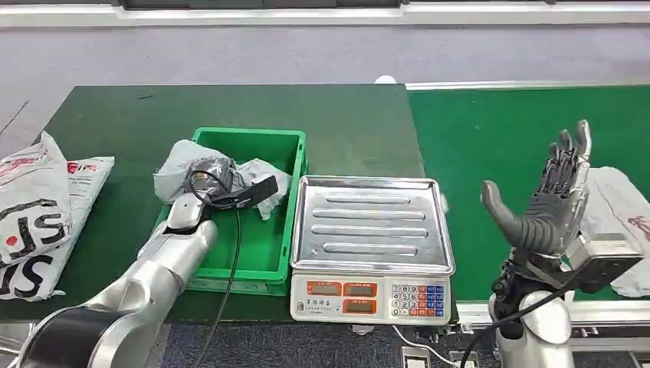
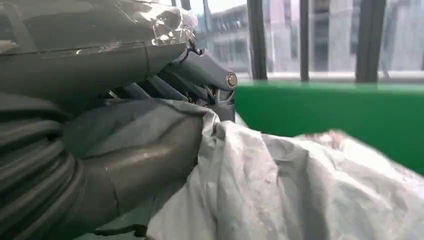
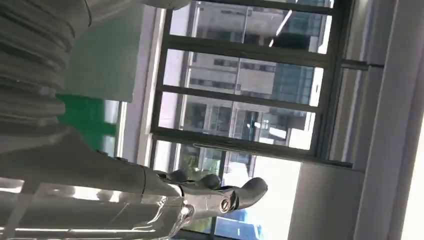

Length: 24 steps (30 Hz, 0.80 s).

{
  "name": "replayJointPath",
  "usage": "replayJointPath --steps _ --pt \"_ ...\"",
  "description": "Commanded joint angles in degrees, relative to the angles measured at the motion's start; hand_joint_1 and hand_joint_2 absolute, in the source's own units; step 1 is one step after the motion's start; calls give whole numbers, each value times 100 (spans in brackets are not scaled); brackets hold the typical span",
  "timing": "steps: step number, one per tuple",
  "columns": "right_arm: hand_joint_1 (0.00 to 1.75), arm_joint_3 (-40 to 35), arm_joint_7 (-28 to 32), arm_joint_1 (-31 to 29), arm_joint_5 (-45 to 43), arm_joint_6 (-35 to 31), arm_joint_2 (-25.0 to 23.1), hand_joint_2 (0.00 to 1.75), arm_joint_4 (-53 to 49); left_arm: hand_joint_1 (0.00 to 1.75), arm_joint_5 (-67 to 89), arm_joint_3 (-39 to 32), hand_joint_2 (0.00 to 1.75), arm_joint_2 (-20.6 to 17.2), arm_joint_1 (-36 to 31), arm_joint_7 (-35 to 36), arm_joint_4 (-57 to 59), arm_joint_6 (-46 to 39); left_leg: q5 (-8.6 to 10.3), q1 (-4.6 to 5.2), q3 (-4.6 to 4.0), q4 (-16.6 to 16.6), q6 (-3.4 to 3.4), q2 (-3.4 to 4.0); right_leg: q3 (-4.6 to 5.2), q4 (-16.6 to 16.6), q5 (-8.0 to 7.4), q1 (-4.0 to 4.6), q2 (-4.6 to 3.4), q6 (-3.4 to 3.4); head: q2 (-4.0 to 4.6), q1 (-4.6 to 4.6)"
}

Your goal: Moved the parcel from conveyor to table for the left to box.

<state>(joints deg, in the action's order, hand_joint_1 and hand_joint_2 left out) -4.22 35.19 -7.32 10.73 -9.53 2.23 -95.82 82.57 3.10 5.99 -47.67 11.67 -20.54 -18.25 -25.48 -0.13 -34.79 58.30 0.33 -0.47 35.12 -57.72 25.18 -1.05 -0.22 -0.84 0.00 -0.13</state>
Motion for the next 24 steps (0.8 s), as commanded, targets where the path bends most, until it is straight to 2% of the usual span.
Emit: replayJointPath --steps 1,5,18,19,20,24 --pt "0 -103 -72 -146 135 131 -26 175 244 0 -383 -164 175 178 -175 -366 210 -17 -3 -6 13 -4 1 -1 -18 10 1 8 6 5 0 0" --pt "0 -64 -79 -29 183 106 -76 175 175 0 -1004 -344 175 277 -69 -1016 -54 -741 -3 -5 10 -4 0 -1 -16 10 -1 6 5 5 0 0" --pt "0 -64 -79 -13 183 105 -75 175 173 0 -1007 -340 175 285 -72 -1015 -56 -738 -3 -5 11 -4 2 -2 -17 9 1 7 6 6 0 0" --pt "0 -42 -81 2 189 97 -96 175 161 0 -1315 -470 175 343 8 -1472 -251 -1101 -3 -3 8 -2 1 -3 -12 5 1 4 7 4 0 0" --pt "0 -34 -66 35 205 91 -99 175 153 0 -1548 -511 175 361 -18 -1734 -193 -985 -4 -4 13 -5 1 0 -17 9 1 6 5 6 0 0" --pt "0 49 102 -8 159 93 -116 175 196 0 -1552 -234 175 279 -100 -1675 -319 -740 -3 -5 11 -4 1 -5 -17 9 2 7 10 6 0 0"
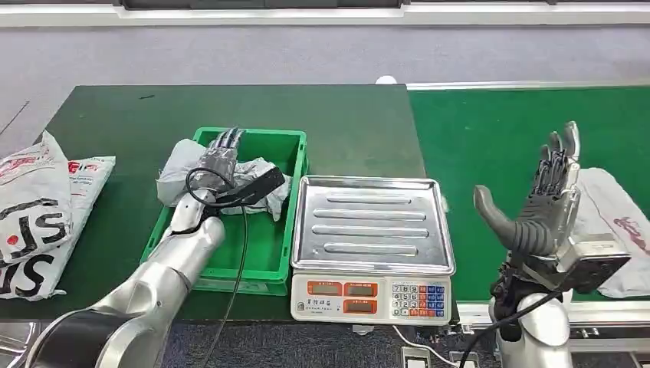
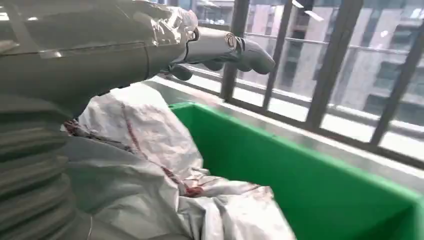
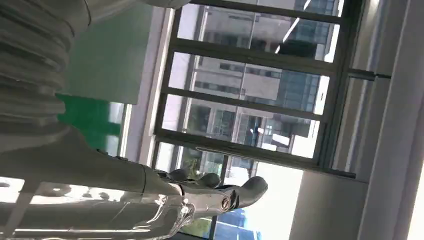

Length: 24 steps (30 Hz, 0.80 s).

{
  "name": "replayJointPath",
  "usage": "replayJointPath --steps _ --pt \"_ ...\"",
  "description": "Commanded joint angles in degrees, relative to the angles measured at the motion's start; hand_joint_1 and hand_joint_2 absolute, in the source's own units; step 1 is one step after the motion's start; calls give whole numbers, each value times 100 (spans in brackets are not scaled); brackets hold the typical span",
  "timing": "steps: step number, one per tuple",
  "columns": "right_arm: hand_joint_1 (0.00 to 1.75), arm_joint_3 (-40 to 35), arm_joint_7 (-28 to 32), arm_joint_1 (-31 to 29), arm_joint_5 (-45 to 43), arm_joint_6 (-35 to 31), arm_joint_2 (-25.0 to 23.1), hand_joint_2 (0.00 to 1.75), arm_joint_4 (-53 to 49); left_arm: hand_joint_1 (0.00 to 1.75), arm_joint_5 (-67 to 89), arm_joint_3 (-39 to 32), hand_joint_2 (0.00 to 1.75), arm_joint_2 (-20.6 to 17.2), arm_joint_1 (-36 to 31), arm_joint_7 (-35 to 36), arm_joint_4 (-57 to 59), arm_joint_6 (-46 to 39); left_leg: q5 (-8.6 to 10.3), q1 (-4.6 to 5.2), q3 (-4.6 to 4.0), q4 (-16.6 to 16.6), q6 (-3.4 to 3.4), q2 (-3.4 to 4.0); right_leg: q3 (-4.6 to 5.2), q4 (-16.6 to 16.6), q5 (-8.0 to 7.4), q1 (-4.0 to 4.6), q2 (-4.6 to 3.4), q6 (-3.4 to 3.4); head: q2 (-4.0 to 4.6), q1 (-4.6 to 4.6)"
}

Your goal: Moved the parcel from conveyor to table for the left to box.

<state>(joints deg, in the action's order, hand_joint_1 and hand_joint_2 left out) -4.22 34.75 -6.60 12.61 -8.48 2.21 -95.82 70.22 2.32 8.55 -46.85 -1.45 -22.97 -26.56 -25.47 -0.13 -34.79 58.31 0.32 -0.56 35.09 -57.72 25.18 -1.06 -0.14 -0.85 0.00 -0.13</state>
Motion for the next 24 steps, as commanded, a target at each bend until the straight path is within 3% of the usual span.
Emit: replayJointPath --steps 1,7,15,22,24 --pt "0 67 160 -100 -38 5 -115 175 216 0 -361 -113 175 -4 -188 -372 -119 130 -2 -4 4 -1 1 4 -6 5 0 5 0 4 0 0" --pt "0 315 249 -137 -211 58 -133 175 306 0 -1351 -337 175 6 -96 -1036 -481 632 -2 -4 7 -3 2 9 -7 5 0 5 -4 7 0 0" --pt "0 444 283 -152 -268 67 -167 175 422 0 -2295 433 175 66 414 -1227 -1720 938 -4 -5 11 -5 1 6 -12 9 1 6 -1 5 0 0" --pt "0 414 220 -387 -337 61 -62 175 658 0 -5180 533 175 243 927 -2524 -2668 2776 -4 -1 7 -4 0 13 -6 7 -2 2 -9 4 0 0" --pt "0 420 214 -419 -345 60 -57 175 696 0 -5225 605 175 248 963 -2527 -2701 2756 -4 -1 16 -9 -1 14 -16 13 -2 2 -8 5 0 0"
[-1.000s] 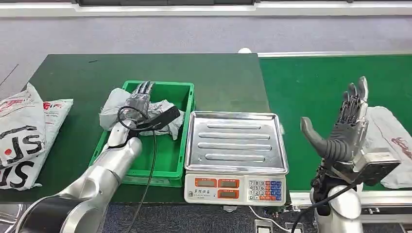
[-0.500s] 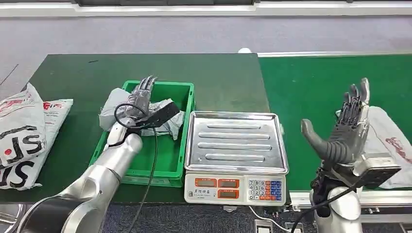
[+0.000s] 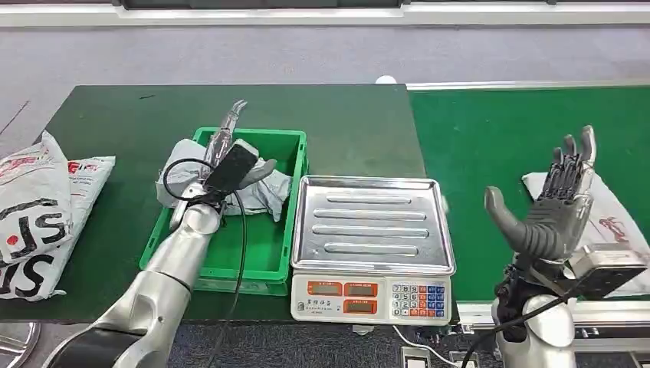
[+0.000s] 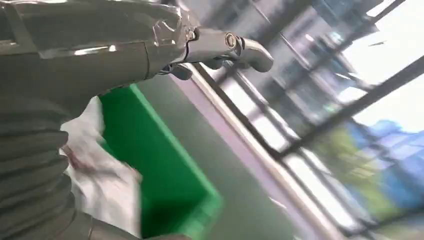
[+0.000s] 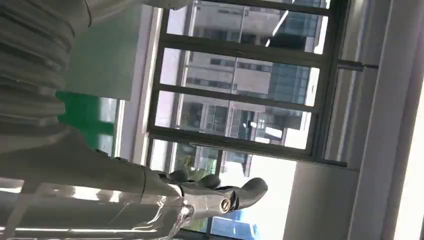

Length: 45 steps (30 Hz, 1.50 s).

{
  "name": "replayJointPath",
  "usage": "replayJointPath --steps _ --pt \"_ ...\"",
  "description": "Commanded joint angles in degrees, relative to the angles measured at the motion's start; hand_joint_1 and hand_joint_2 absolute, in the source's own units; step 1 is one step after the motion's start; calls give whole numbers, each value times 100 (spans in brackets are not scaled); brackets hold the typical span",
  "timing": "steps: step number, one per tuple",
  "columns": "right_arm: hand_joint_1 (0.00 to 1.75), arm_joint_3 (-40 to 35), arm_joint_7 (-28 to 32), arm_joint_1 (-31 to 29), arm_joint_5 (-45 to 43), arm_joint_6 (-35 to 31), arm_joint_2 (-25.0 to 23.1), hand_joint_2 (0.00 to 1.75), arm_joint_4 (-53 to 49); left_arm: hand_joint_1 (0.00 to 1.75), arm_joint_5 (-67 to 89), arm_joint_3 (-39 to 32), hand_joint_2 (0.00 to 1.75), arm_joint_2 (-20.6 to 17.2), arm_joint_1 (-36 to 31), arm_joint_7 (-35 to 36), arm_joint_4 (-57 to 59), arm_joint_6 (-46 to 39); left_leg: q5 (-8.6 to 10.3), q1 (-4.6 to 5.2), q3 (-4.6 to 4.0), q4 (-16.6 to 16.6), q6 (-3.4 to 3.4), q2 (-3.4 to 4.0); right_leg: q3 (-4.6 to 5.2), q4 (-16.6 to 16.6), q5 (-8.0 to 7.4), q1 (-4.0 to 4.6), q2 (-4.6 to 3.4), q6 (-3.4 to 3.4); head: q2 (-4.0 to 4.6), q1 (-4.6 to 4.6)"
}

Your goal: Moved the parcel from conveyor to table for the left to box.

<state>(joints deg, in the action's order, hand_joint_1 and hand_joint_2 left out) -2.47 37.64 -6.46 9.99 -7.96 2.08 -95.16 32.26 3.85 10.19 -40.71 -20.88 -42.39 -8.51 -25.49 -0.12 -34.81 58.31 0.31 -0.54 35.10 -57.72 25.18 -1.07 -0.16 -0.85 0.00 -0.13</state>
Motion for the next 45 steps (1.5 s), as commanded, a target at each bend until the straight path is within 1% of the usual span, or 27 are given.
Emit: replayJointPath --steps 1,4,6,7,9,11,13,14,15,16,17,18,20,21,24,27,28,29,30,32,33,35,37,39,44,45 --pt "0 245 -75 -433 -83 7 -44 175 630 0 -1429 452 175 84 348 -584 -759 951 -2 -3 11 -5 1 9 -11 9 -2 5 -5 5 0 0" --pt "0 276 -177 -479 -107 -63 -2 175 692 0 -2193 568 175 175 428 -572 -769 1253 -1 -3 12 -5 1 7 -12 8 -1 5 -2 5 0 0" --pt "0 340 -397 -580 193 -397 36 175 896 0 -2864 638 175 286 511 -441 -718 1774 0 -3 12 -6 1 2 -13 9 -1 4 2 4 0 0" --pt "0 472 -561 -683 197 -534 5 175 1128 0 -3260 643 175 383 583 -397 -648 2020 0 -6 19 -10 0 2 -22 18 -3 8 4 5 0 0" --pt "0 632 -801 -936 646 -1068 31 175 1758 0 -3449 931 175 448 667 -485 -406 2110 0 -4 24 -13 -1 4 -26 21 -3 6 2 3 0 0" --pt "0 676 -719 -1033 647 -1084 56 175 1995 0 -3478 1027 175 468 693 -587 -307 2065 -1 -5 21 -8 -2 3 -23 18 -3 6 1 1 0 0" --pt "0 687 -699 -1039 643 -1085 55 175 2017 0 -3495 1051 175 447 674 -604 -298 2045 -1 -4 22 -9 -3 0 -27 19 -2 5 5 1 0 0" --pt "0 710 -781 -1047 765 -1212 42 175 2051 0 -3536 1066 175 442 686 -654 -326 2070 -1 -5 28 -13 -3 4 -33 25 -4 7 2 3 0 2" --pt "0 776 -1052 -1146 1220 -1620 45 175 2291 0 -3481 1204 175 444 730 -696 -320 1999 -1 2 14 -5 -1 2 -17 11 -1 -1 2 2 0 0" --pt "0 891 -1149 -1229 1272 -1716 46 175 2512 0 -3486 1245 175 500 771 -727 -285 1920 -3 1 21 -8 -1 7 -24 16 -2 0 -2 4 0 2" --pt "0 978 -1288 -1346 1289 -1701 92 175 2812 0 -3561 1312 175 537 788 -753 -220 2083 -1 0 32 -17 -1 11 -36 28 -6 2 -5 6 0 2" --pt "0 1101 -1472 -1591 1393 -1746 156 175 3319 0 -3580 1344 175 565 748 -750 -82 1953 -1 0 29 -15 0 11 -30 23 -5 2 -6 5 0 0" --pt "0 1205 -1708 -1831 1972 -2233 316 175 4022 0 -3793 1346 175 573 744 -740 -12 2276 3 -1 38 -23 -1 6 -43 34 -9 3 0 5 0 2" --pt "0 1339 -1873 -1911 2119 -2283 371 175 4338 0 -3803 1336 175 553 796 -796 -64 2265 3 -3 41 -22 -2 9 -43 36 -11 5 -2 4 0 0" --pt "0 1720 -1992 -1991 2089 -2126 451 175 4775 0 -3723 1383 175 503 867 -846 -194 2207 0 2 19 -6 -5 -3 -24 17 -3 0 10 0 0 0" --pt "0 2050 -2222 -2127 2133 -2036 622 175 5373 0 -3776 1394 175 500 849 -817 -135 2290 0 1 27 -14 -5 2 -33 25 -5 1 7 2 0 2" --pt "0 2084 -2395 -2194 2267 -2009 682 175 5591 0 -3804 1379 175 512 843 -826 -114 2291 0 -1 29 -13 -4 -2 -36 25 -5 3 10 2 0 0" --pt "0 2096 -2391 -2191 2262 -1987 703 175 5614 0 -3805 1378 175 514 843 -826 -111 2289 1 4 18 -6 -4 -10 -23 14 -1 -2 15 0 0 0" --pt "0 2155 -2594 -2268 2409 -2031 765 175 5896 0 -3883 1355 175 529 848 -840 -108 2373 3 2 26 -13 -3 -14 -33 23 -2 0 21 3 0 2" --pt "0 2216 -2901 -2411 2673 -1979 854 175 6277 0 -4010 1341 175 527 879 -808 -179 2532 0 5 13 -3 -4 -16 -18 11 -1 -3 19 0 0 0" --pt "0 2207 -3101 -2492 2863 -2000 915 175 6502 0 -3999 1337 175 514 914 -801 -267 2456 -2 4 20 -7 -3 -11 -25 16 -2 -1 16 2 0 2" --pt "0 2221 -3315 -2605 3044 -1970 983 175 6766 0 -3937 1360 175 487 941 -730 -346 2357 -4 3 20 -8 -3 -3 -24 17 -3 -1 9 3 0 2" --pt "0 2251 -3456 -2668 3139 -1881 1022 175 6929 0 -3869 1349 175 481 966 -673 -368 2220 -4 3 25 -10 -2 -1 -29 20 -3 0 5 4 0 2" --pt "0 2276 -3636 -2710 3240 -1822 1042 175 7039 0 -3809 1345 175 475 984 -617 -364 2121 -2 6 12 -4 -2 -5 -14 9 -1 -4 8 2 0 2" --pt "0 2280 -3638 -2710 3243 -1813 1051 175 7044 0 -3810 1340 175 469 999 -625 -364 2117 -3 4 16 -5 -1 0 -17 12 -2 -2 5 4 0 2" --pt "0 2273 -3712 -2726 3292 -1776 1056 175 7081 0 -3794 1339 175 471 999 -603 -365 2085 -3 5 12 -3 -2 -2 -13 8 -1 -3 6 3 0 2"
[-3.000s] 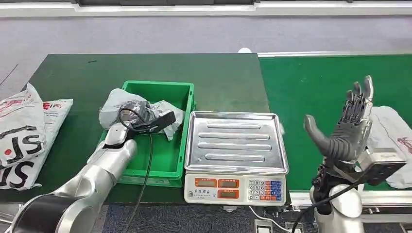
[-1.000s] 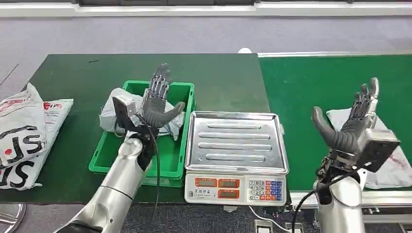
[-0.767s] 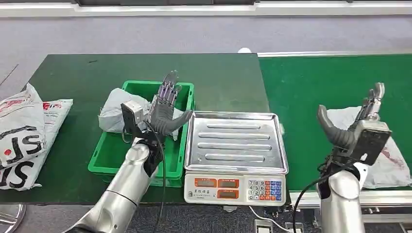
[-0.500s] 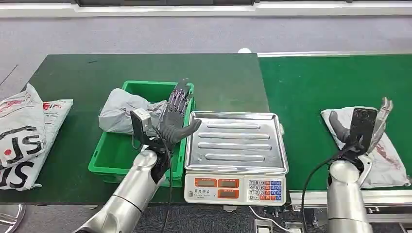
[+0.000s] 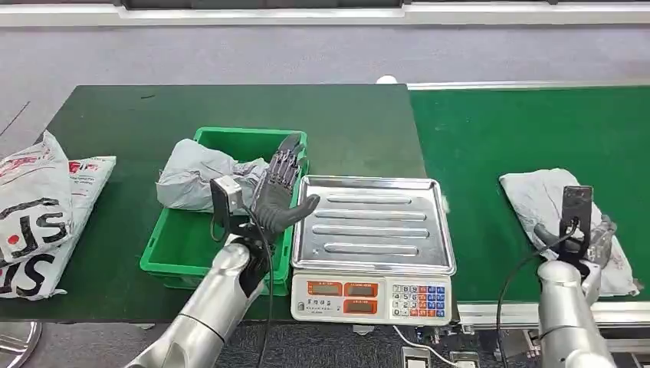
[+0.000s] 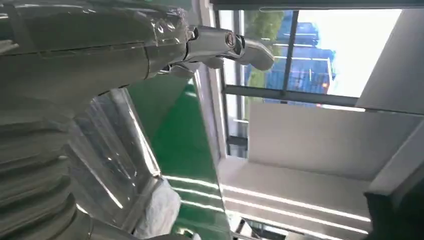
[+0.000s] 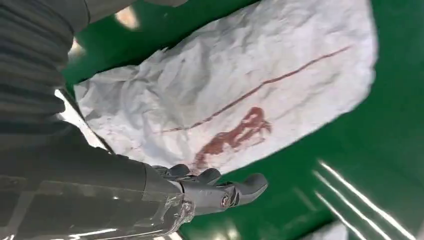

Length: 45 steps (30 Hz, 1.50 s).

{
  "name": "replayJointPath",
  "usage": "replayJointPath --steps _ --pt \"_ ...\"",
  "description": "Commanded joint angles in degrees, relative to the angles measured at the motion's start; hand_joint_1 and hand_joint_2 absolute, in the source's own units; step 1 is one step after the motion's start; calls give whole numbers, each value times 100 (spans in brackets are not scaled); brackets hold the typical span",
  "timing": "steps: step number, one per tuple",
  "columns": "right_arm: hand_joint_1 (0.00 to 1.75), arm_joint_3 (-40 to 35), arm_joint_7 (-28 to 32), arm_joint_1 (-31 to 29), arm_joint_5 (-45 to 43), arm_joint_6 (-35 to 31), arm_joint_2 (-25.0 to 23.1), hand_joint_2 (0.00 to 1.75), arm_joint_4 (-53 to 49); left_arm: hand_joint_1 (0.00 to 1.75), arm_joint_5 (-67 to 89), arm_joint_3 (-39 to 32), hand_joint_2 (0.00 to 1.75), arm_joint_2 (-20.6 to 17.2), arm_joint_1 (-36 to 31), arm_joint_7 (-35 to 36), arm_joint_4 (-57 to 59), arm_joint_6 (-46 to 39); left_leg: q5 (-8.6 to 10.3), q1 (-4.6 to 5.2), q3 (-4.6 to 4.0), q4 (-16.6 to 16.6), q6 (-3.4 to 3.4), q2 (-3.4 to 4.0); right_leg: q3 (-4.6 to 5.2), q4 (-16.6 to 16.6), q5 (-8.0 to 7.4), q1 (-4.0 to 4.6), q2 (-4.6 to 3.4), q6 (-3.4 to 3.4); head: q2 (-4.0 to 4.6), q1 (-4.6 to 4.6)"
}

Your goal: Moved the parcel from conveyor to table for the left to box.

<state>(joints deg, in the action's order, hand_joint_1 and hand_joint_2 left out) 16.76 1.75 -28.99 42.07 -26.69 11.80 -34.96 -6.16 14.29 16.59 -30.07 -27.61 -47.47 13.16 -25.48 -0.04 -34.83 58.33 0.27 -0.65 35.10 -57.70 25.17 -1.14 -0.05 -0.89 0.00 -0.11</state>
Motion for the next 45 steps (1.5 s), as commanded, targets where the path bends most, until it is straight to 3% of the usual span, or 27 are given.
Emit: replayJointPath --steps 1,7,13,16,21,28,29,43,44,45 --pt "0 318 -273 -502 199 105 102 175 1115 0 67 285 175 -173 -52 90 127 -124 -3 -1 9 -3 2 8 -8 5 0 2 -4 5 0 -2" --pt "0 -63 -1435 -612 1398 -187 233 175 1426 0 182 227 175 -217 135 260 -138 -273 -4 -1 12 -5 2 14 -10 6 0 2 -10 5 0 0" --pt "0 -43 -1499 -618 1452 -129 231 175 1449 0 179 232 175 -214 140 331 -110 -238 -4 -2 9 -4 2 13 -9 5 -1 3 -8 6 0 0" --pt "0 44 -1430 -674 1449 265 178 175 1477 0 292 264 175 -258 163 311 -134 -386 -4 -2 9 -4 2 14 -8 4 -1 3 -9 6 0 0" --pt "0 -2 -1862 -763 1797 982 138 175 1616 0 302 157 175 -283 230 356 -186 -488 -5 -4 20 -11 4 27 -17 13 -4 6 -20 10 0 0" --pt "0 15 -2004 -725 1968 1407 133 175 1637 0 383 136 175 -285 317 421 -234 -547 -6 -2 21 -12 3 20 -20 14 -1 4 -13 8 0 0" --pt "0 34 -1924 -733 2004 1850 118 175 1657 0 411 108 175 -272 336 454 -260 -572 -5 -4 10 -5 2 14 -11 7 -1 5 -10 6 0 0" --pt "2 25 -1922 -625 2220 2422 -9 175 1676 0 364 30 175 -229 367 543 -206 -436 -5 -4 13 -7 2 15 -14 9 0 5 -9 6 0 0" --pt "117 11 -1887 -625 2261 2489 -35 175 1686 0 387 33 175 -228 377 535 -210 -445 -6 -5 19 -11 3 19 -20 14 -1 7 -12 8 0 0" --pt "175 0 -1879 -626 2288 2516 -55 175 1693 0 402 39 175 -229 386 535 -214 -450 -6 -4 15 -8 2 18 -16 11 -1 6 -12 6 0 0"
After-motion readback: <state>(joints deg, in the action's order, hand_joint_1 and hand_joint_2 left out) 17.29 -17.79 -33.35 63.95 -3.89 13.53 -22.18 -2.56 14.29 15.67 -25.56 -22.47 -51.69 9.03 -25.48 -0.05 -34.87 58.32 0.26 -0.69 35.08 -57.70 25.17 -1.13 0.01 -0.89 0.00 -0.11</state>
